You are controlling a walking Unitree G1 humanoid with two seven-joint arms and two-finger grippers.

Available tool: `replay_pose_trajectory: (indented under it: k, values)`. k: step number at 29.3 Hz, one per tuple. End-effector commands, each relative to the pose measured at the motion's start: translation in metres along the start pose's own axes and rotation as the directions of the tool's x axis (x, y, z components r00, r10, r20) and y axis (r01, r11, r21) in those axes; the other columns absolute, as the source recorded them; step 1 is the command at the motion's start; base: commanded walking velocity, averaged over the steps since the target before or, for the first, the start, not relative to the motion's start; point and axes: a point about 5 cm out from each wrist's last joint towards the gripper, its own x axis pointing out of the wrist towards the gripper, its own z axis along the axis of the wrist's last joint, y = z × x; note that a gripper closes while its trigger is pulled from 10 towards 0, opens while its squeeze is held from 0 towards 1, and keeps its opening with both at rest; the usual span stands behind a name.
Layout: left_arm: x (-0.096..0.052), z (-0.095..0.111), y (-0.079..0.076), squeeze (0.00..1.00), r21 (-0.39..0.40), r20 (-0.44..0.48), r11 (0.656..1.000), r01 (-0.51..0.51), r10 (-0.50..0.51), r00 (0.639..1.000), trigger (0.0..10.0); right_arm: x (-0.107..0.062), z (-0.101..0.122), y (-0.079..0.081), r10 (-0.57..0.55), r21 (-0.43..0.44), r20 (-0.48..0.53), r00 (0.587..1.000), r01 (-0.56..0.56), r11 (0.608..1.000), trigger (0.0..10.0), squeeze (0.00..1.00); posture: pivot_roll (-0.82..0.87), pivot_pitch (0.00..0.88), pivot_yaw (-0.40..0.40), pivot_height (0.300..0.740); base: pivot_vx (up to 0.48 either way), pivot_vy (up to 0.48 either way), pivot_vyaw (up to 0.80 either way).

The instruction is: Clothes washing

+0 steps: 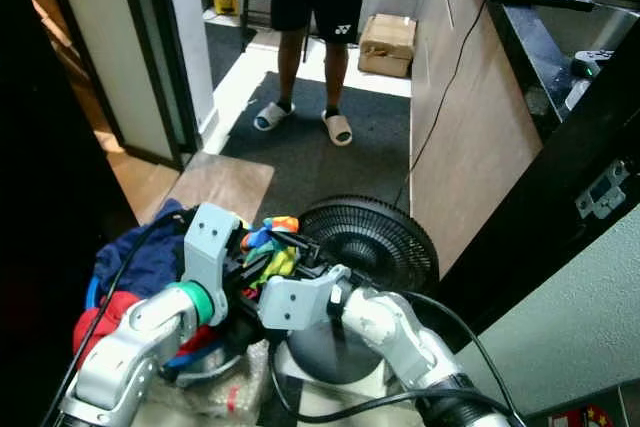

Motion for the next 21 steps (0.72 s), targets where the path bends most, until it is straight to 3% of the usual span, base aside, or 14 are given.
replay_pose_trajectory:
  k: [1, 9, 11, 16, 18, 21]
  values:
    - [-0.001, -0.005, -0.003, 0.0, -0.01, -0.018, 1.0, 0.006, -0.006, 1.0, 10.0, 0.016, 0.002, -0.001, 0.018, 0.015, 0.013, 1.0, -0.018, 1.0, 10.0, 0.0, 0.12, 0.084, 0.012, 0.74, 0.0, 0.0, 0.0]
    - [-0.002, -0.005, -0.003, 0.0, -0.013, -0.017, 1.0, -0.003, 0.003, 1.0, 10.0, 0.022, 0.0, -0.006, 0.016, 0.02, 0.003, 1.0, -0.016, 1.0, 10.0, 0.0, 0.13, 0.088, 0.005, 0.74, 0.0, 0.0, 0.0]
    - [-0.003, -0.006, -0.002, 0.0, -0.016, -0.018, 1.0, -0.011, 0.011, 1.0, 10.0, 0.028, -0.007, -0.016, 0.003, 0.018, -0.042, 0.999, -0.002, 1.0, 10.0, 0.0, 0.13, 0.091, 0.002, 0.74, 0.0, 0.0, 0.0]
    - [-0.004, -0.007, -0.002, 0.0, -0.017, -0.018, 1.0, -0.014, 0.014, 1.0, 10.0, 0.031, -0.014, -0.023, -0.008, 0.014, -0.087, 0.996, 0.009, 1.0, 10.0, 0.0, 0.13, 0.091, 0.002, 0.74, 0.0, 0.0, 0.0]
    - [-0.003, -0.006, -0.002, 0.0, -0.018, -0.017, 1.0, -0.014, 0.014, 1.0, 10.0, 0.03, -0.02, -0.026, -0.028, 0.075, -0.121, 0.992, 0.037, 0.997, 10.0, 0.0, 0.13, 0.091, 0.002, 0.74, 0.0, 0.0, 0.0]
    - [-0.003, -0.006, -0.002, 0.0, -0.018, -0.017, 1.0, -0.014, 0.014, 1.0, 10.0, 0.03, -0.02, -0.026, -0.028, 0.075, -0.121, 0.992, 0.037, 0.997, 10.0, 0.0, 0.13, 0.091, 0.002, 0.74, 0.0, 0.0, 0.0]
